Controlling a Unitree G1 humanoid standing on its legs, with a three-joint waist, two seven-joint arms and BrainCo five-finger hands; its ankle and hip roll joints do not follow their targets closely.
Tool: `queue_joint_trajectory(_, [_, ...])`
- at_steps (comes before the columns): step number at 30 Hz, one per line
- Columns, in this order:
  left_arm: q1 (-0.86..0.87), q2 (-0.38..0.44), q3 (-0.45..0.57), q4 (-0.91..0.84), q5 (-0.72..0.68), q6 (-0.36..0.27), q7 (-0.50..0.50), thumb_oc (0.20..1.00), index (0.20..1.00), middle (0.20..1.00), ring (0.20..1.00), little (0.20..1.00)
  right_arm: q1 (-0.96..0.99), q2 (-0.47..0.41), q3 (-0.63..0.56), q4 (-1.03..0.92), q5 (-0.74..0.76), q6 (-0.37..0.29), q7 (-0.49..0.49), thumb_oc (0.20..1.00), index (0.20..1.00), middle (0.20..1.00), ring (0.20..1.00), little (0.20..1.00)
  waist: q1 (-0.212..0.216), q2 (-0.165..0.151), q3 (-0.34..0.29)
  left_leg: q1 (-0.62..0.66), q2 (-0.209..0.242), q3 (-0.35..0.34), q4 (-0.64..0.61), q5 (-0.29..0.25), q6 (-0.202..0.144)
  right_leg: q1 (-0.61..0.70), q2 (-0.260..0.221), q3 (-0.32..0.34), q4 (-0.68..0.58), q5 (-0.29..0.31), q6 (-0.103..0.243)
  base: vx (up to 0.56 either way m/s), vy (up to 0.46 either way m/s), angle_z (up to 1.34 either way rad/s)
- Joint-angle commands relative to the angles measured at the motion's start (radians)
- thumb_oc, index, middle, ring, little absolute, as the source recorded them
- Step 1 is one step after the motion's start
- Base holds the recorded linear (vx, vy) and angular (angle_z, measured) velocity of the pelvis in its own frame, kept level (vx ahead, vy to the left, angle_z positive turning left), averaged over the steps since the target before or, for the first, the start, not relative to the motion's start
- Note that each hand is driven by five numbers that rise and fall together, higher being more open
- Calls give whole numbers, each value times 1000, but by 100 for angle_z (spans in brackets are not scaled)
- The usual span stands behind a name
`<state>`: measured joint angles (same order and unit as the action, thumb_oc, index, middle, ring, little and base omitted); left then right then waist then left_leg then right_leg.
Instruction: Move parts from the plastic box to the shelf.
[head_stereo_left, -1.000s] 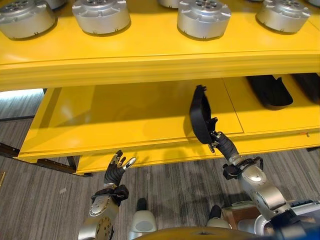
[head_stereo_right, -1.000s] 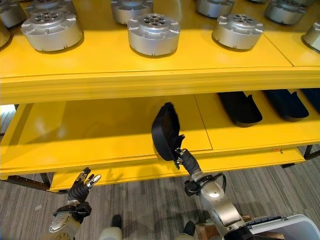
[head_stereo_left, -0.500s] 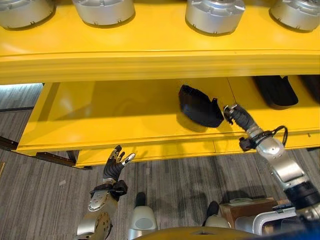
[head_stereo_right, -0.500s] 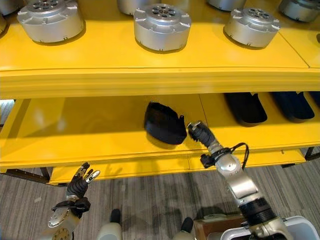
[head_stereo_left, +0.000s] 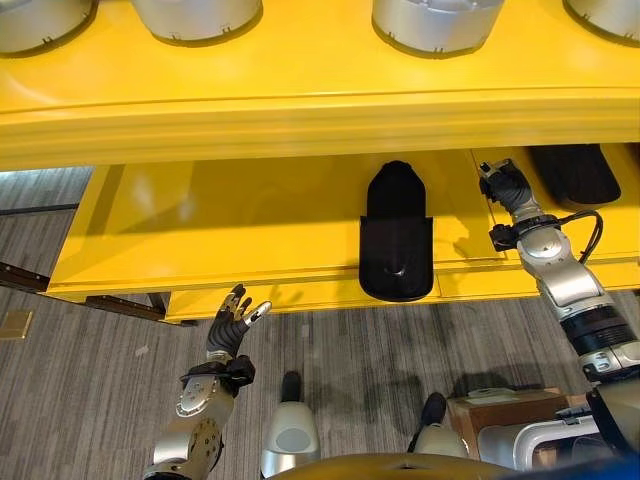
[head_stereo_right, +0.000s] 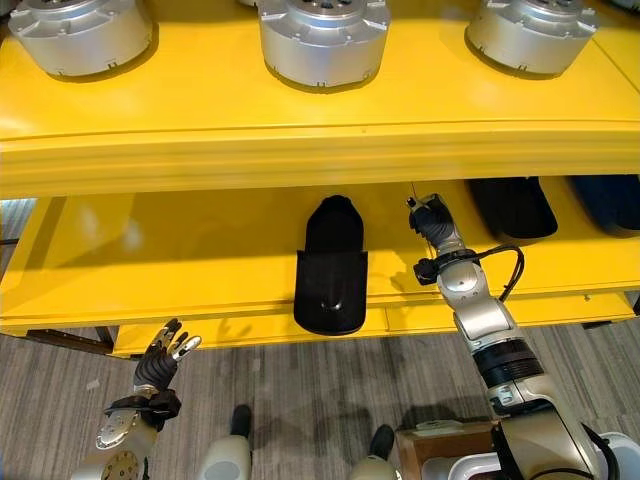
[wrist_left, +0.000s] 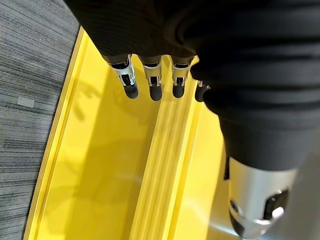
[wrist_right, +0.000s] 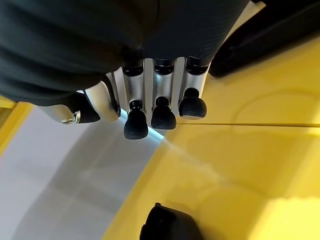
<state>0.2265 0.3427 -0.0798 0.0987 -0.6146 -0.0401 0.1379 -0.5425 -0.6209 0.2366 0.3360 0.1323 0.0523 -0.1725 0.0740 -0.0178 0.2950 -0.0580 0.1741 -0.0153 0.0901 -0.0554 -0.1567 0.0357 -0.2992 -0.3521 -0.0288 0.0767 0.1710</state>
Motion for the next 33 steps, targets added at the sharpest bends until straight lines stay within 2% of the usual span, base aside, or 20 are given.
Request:
queue_joint_trajectory(1, [-5, 31, -21, -59, 0, -55, 11, 1000, 1000, 1000, 1000, 1000, -57, 3, -20, -23, -14, -38, -36, 200, 200, 200, 200, 200, 24, 4, -59, 23, 32, 35, 1, 7, 19, -72, -64, 45, 296, -162, 9, 0, 0, 0])
queue_joint_trajectory(2, [-2, 21, -12, -56, 0, -51, 13, 1000, 1000, 1000, 1000, 1000, -9, 17, -44, -92, -7, -48, -27, 291, 291, 291, 291, 291, 17, 6, -60, 27, 32, 37, -4, 8, 20, -74, -63, 46, 297, -163, 9, 0, 0, 0])
queue_joint_trajectory(3, [-3, 19, -10, -55, 1, -51, 13, 1000, 1000, 1000, 1000, 1000, 8, 22, -51, -114, -3, -51, -24, 526, 526, 526, 526, 526, 15, 5, -62, 28, 33, 38, -5, 8, 20, -75, -63, 47, 297, -163, 9, 0, 0, 0])
queue_joint_trajectory(4, [-2, 20, -10, -55, 1, -51, 13, 1000, 1000, 1000, 1000, 1000, 10, 22, -53, -116, -3, -51, -24, 884, 884, 884, 884, 884, 15, 5, -62, 28, 33, 38, -6, 8, 20, -75, -63, 47, 297, -163, 9, 0, 0, 0])
queue_joint_trajectory(5, [-4, 18, -7, -51, 2, -50, 14, 1000, 1000, 1000, 1000, 1000, 34, 31, -64, -142, 2, -54, -22, 1000, 1000, 1000, 1000, 1000, 12, 5, -64, 31, 34, 40, -7, 8, 21, -77, -63, 49, 298, -163, 9, 0, 0, 0])
queue_joint_trajectory(16, [4, -17, 33, -44, 22, -38, 10, 1000, 1000, 1000, 1000, 1000, 294, 65, -172, -466, 74, -112, 82, 1000, 1000, 1000, 1000, 1000, -32, 0, -69, 54, 45, 65, -25, 7, 21, -89, -56, 67, 293, -161, 12, 0, -1, -2])
queue_joint_trajectory(18, [4, -17, 33, -44, 22, -38, 10, 1000, 1000, 1000, 1000, 1000, 294, 65, -172, -466, 74, -112, 82, 1000, 1000, 1000, 1000, 1000, -31, 0, -69, 54, 45, 65, -25, 7, 21, -89, -56, 67, 293, -161, 12, -6, 0, -5])
queue_joint_trajectory(19, [7, -26, 50, -46, 33, -40, 9, 1000, 1000, 1000, 1000, 1000, 376, 65, -203, -533, 51, -129, 106, 1000, 1000, 1000, 1000, 1000, -52, -3, -70, 59, 51, 74, -34, 8, 21, -92, -51, 71, 286, -160, 14, 0, 0, 0])
queue_joint_trajectory(23, [23, -30, 66, -56, 50, -43, 10, 1000, 1000, 1000, 1000, 1000, 470, 64, -241, -596, 7, -147, 123, 1000, 1000, 1000, 1000, 1000, -67, -4, -75, 69, 57, 83, -43, 10, 19, -95, -43, 80, 276, -158, 15, -7, -3, -10])
queue_joint_trajectory(24, [25, -30, 68, -55, 55, -44, 9, 1000, 1000, 1000, 1000, 1000, 487, 60, -252, -607, -21, -152, 120, 1000, 1000, 1000, 1000, 1000, -72, -4, -76, 70, 58, 85, -45, 10, 19, -95, -42, 82, 274, -158, 15, -3, -1, -8])
queue_joint_trajectory(25, [30, -29, 77, -55, 71, -50, 11, 1000, 1000, 1000, 1000, 1000, 533, 36, -277, -634, -128, -167, 109, 1000, 1000, 1000, 1000, 1000, -83, -5, -79, 75, 61, 90, -48, 11, 18, -96, -37, 88, 267, -156, 16, 0, 1, -5])
queue_joint_trajectory(26, [31, -29, 76, -55, 71, -50, 11, 1000, 1000, 1000, 1000, 1000, 535, 37, -278, -636, -130, -167, 109, 1000, 1000, 1000, 1000, 1000, -82, -5, -79, 75, 61, 90, -49, 11, 18, -96, -37, 88, 266, -156, 16, 9, 2, -5])
queue_joint_trajectory(30, [47, -27, 99, -64, 105, -51, 9, 1000, 1000, 1000, 1000, 1000, 608, -30, -330, -683, -387, -165, 87, 1000, 1000, 1000, 1000, 1000, -103, -8, -86, 87, 65, 102, -60, 12, 17, -95, -28, 96, 251, -151, 20, 13, 5, -12])
queue_joint_trajectory(33, [70, -28, 111, -58, 131, -47, 15, 1000, 1000, 1000, 1000, 1000, 710, -25, -341, -701, -522, -157, 94, 1000, 1000, 1000, 1000, 1000, -120, -11, -90, 99, 66, 117, -69, 10, 19, -95, -23, 106, 238, -142, 25, 13, 21, -19])
